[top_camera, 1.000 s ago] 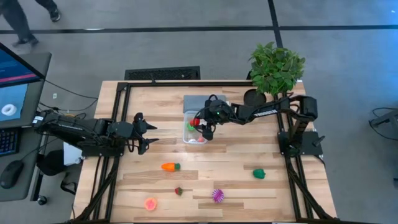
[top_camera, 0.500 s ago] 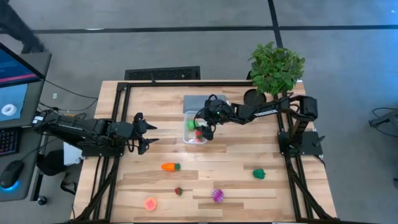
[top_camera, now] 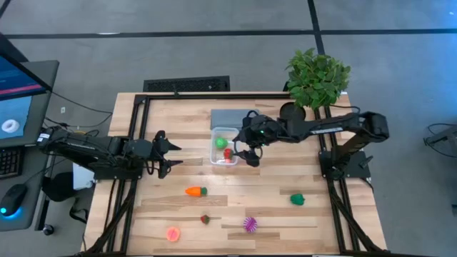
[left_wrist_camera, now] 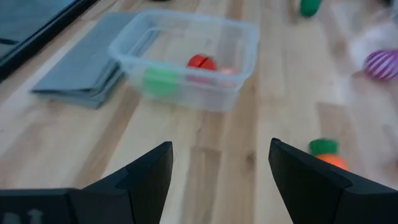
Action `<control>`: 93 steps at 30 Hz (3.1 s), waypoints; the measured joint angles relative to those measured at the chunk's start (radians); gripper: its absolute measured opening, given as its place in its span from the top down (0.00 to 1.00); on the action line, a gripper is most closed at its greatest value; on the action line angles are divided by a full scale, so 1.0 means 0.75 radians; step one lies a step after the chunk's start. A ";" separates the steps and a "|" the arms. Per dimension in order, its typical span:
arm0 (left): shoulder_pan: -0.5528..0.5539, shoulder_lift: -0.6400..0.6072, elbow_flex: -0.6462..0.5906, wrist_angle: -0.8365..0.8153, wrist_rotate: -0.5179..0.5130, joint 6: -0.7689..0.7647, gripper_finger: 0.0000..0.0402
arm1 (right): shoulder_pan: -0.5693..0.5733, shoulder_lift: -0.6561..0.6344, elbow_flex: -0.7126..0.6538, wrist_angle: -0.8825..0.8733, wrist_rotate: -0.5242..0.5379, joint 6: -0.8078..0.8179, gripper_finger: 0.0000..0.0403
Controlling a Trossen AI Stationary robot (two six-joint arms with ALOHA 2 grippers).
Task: Pick and placing Produce into tupperware
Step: Put the orange carrot into the transparent bin
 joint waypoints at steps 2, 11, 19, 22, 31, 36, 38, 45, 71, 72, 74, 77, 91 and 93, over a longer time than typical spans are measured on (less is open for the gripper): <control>0.000 0.000 -0.049 0.065 0.053 -0.005 0.37 | 0.027 -0.059 0.000 -0.076 0.001 0.000 0.24; -0.005 0.000 -0.204 0.318 0.178 0.005 0.37 | 0.200 -0.260 0.000 -0.370 0.261 0.089 0.24; -0.093 0.090 -0.214 0.466 0.248 0.096 0.37 | 0.412 -0.345 0.000 -0.720 0.651 0.371 0.24; -0.113 0.162 -0.212 0.531 0.224 0.121 0.37 | 0.500 -0.346 0.000 -0.841 0.778 0.502 0.24; -0.119 0.433 -0.120 0.615 0.236 0.133 0.37 | 0.735 -0.346 0.000 -1.080 1.059 0.828 0.24; -0.122 0.611 -0.020 0.614 0.267 0.129 0.37 | 0.837 -0.346 -0.011 -1.164 1.126 0.991 0.24; -0.135 0.679 0.012 0.601 0.268 0.122 0.37 | 0.877 -0.346 -0.043 -1.187 1.149 1.059 0.24; -0.184 0.826 0.109 0.546 0.262 0.095 0.37 | 1.010 -0.345 -0.201 -1.217 1.236 1.329 0.24; -0.365 1.050 0.292 0.290 0.085 -0.255 0.34 | 1.267 -0.345 -0.307 -1.209 1.554 1.647 0.24; -0.370 1.068 0.301 0.292 0.084 -0.255 0.34 | 1.267 -0.345 -0.307 -1.209 1.556 1.647 0.24; -0.373 1.106 0.319 0.292 0.082 -0.254 0.34 | 1.267 -0.345 -0.307 -1.210 1.555 1.657 0.24; -0.373 1.142 0.339 0.291 0.082 -0.252 0.34 | 1.267 -0.345 -0.307 -1.209 1.556 1.677 0.24; -0.378 1.243 0.357 0.308 0.131 -0.287 0.34 | 1.268 -0.345 -0.307 -1.195 1.556 1.688 0.24; -0.379 1.242 0.357 0.316 0.131 -0.289 0.34 | 1.268 -0.345 -0.307 -1.194 1.556 1.688 0.24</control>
